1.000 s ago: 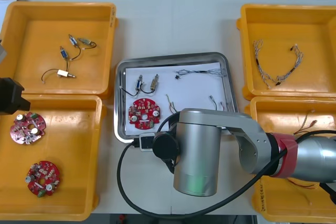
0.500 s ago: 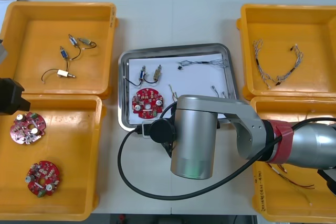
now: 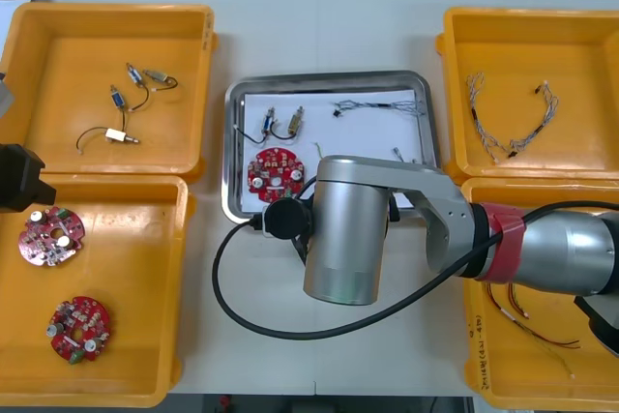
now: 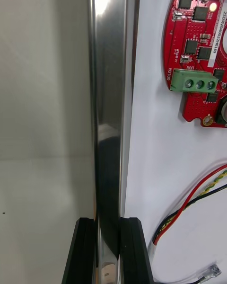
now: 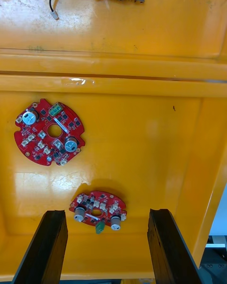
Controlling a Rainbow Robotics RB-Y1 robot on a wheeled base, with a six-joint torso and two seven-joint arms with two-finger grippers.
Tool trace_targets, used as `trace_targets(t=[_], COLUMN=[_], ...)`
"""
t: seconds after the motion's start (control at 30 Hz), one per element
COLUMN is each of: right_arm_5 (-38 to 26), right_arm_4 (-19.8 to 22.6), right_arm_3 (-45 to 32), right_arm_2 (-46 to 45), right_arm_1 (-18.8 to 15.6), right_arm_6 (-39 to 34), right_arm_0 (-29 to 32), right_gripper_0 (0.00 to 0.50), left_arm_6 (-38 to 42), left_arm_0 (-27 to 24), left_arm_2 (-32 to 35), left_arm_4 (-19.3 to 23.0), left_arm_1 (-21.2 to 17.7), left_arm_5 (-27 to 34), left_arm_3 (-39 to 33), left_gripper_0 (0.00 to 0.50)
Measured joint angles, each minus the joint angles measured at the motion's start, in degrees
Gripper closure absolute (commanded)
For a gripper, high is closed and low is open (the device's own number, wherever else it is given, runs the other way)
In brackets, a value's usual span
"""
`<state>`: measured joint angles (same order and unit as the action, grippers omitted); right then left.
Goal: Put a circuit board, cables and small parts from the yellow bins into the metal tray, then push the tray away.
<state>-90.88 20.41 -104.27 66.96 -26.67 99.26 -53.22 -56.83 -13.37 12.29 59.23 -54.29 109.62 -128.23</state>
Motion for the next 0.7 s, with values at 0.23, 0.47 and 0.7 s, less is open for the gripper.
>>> trace_targets(t=[0.23, 0.47, 0.7], right_arm_5=[0.0, 0.0, 0.1], right_arm_4=[0.0, 0.1, 0.1], right_arm_3=[0.7, 3.8, 6.0], right_arm_2=[0.0, 0.0, 0.0], right_arm_1=[0.4, 1.7, 2.7], right_arm_6=[-1.3, -1.3, -1.3], right_arm_0=[-0.9, -2.5, -4.3], right_gripper_0=[0.5, 0.5, 0.5], left_arm_6=[0.0, 0.0, 0.0], left_arm_0=[0.0, 0.0, 0.0], left_arm_2=[0.0, 0.0, 0.0], left_arm_4=[0.0, 0.0, 0.0], left_arm_1=[0.0, 0.0, 0.0], left_arm_5=[0.0, 0.0, 0.0], left_arm_3=[0.0, 0.0, 0.0], left_gripper_0=[0.0, 0.0, 0.0])
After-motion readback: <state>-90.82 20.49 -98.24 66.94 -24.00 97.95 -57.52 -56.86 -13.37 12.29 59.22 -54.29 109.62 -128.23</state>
